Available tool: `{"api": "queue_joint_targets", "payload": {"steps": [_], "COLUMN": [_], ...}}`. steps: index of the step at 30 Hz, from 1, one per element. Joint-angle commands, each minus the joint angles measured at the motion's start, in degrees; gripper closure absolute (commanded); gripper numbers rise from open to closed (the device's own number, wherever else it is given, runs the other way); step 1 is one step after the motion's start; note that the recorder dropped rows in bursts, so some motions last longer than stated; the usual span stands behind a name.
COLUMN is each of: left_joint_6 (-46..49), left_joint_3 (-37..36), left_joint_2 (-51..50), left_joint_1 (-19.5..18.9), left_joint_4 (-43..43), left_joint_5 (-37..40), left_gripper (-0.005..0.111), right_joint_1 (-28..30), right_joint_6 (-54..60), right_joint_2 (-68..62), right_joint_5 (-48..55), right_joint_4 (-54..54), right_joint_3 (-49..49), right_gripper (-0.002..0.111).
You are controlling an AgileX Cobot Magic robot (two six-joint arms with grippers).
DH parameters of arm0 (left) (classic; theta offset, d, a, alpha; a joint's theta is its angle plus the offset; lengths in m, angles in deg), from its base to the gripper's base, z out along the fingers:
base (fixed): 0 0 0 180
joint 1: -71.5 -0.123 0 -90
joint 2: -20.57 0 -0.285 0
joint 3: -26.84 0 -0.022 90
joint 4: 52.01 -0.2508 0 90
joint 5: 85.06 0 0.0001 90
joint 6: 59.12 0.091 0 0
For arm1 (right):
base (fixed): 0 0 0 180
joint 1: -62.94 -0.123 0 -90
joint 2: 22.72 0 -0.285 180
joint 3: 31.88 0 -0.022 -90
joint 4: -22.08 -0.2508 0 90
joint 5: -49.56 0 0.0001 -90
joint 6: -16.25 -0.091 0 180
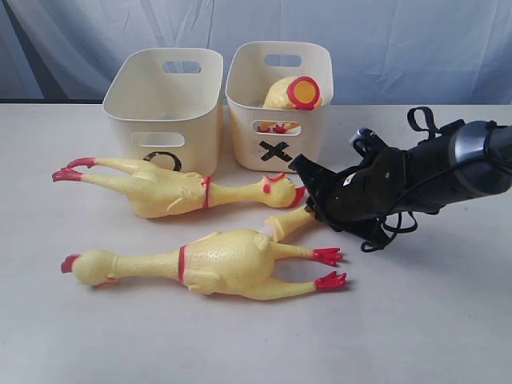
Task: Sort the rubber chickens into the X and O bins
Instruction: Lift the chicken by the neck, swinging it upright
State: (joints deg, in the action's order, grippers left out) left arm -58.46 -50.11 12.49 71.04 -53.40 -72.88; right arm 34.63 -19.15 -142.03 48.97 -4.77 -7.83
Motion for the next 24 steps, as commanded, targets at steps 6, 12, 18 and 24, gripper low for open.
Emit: {"api": "queue_joint_targets", "payload": {"steps": [6, 12, 18, 24], "left_joint_6": [-0.14, -0.14, -0.14, -0.14], "left_joint_3": [-0.26, -0.26, -0.26, -0.26], "left_joint_2": [0.29, 0.29, 0.29, 0.29], "left_joint_1": [-0.03, -0.03, -0.03, -0.03], "left_joint_4": [-0.22, -0.22, -0.22, -0.22], "left_joint_5": [-0.46, -0.46, -0.46, -0.69], "left_gripper": [0.107, 0.107, 0.107, 0.107], "right_joint_1": [0.28, 0.28, 0.28, 0.28], "right_joint_6": [0.82, 0.92, 0.92, 0.92], "right_joint_2": [-0.24, 0.66, 4.23, 7.80], "right_joint_5": [2.67, 4.26, 4.72, 5.44], "right_joint_4": [0.86, 2.44, 3.22, 3.90], "right_joint_3": [0.05, 0.05, 0.05, 0.05], "right_gripper": [0.109, 0.109, 0.109, 0.109]}}
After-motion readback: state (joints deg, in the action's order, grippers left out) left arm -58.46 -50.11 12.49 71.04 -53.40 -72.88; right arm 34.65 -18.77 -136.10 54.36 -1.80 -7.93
